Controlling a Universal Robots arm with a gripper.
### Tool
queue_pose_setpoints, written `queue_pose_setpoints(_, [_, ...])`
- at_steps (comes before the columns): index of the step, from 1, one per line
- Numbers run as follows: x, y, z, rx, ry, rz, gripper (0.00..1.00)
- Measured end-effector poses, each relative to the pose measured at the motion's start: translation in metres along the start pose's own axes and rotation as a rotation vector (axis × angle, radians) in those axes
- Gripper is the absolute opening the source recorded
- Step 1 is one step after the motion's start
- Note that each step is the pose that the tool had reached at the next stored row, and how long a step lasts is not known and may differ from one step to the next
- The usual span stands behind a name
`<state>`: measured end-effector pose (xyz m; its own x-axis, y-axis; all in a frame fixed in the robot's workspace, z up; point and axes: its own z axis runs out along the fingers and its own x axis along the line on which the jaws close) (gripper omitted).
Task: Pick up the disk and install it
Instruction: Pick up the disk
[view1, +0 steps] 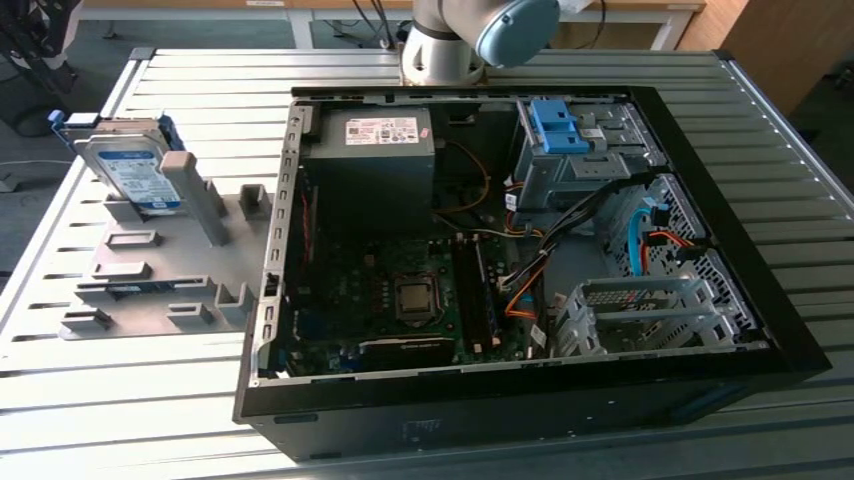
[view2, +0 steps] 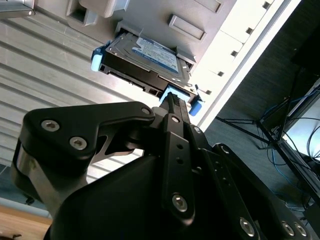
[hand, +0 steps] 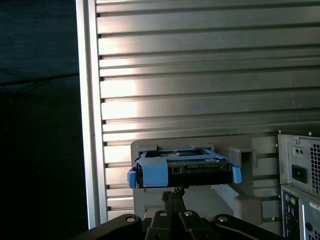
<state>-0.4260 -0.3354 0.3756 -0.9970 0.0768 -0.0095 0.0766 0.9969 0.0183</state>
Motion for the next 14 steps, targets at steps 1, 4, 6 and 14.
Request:
queue_pose_setpoints(1, [0.0000, 0.0000, 0.0000, 0.0000, 0.0000, 0.000, 0.11])
queue_pose_setpoints(4, [0.0000, 0.0000, 0.0000, 0.0000, 0.0000, -0.005, 0.11])
queue_pose_setpoints(6, [0.0000, 0.0000, 0.0001, -0.0003, 0.0004, -0.023, 0.11])
queue_pose_setpoints(14, [0.0000, 0.0000, 0.0004, -0.0015, 0.0029, -0.158, 0.11])
